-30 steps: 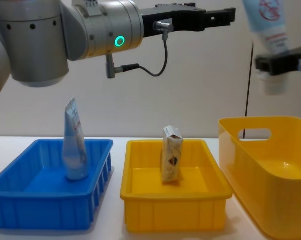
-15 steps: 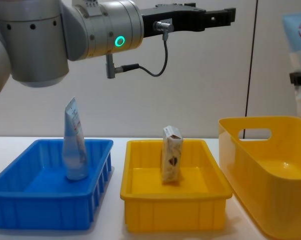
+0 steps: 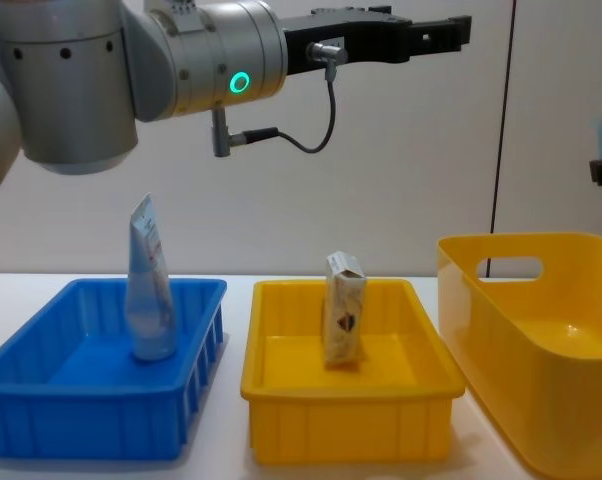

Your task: Bimanual collaborative sorting of washing and personal care products

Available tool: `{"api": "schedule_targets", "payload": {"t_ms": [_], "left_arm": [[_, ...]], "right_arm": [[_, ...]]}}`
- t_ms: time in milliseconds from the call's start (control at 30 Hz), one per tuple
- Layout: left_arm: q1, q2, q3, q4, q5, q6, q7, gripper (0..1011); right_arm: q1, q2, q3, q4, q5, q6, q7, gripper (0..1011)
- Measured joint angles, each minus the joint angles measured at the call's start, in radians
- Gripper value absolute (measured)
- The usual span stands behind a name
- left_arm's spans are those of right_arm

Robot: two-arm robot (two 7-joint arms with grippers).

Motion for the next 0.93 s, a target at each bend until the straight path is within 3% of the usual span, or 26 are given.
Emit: {"api": "schedule_targets", "payload": {"t_ms": [133,933], "left_arm": [[0.0,0.0,0.0,0.0,0.0,0.0,0.0,1001],[0.0,0.0,0.0,0.0,0.0,0.0,0.0,1001]], "right_arm": [[-0.002,0.0,0.003,-0.001,0.0,0.001,-0.002,1001],[-0.008,0.002,0.01,-0.003,-0.001,0.005,-0.008,1002]]}}
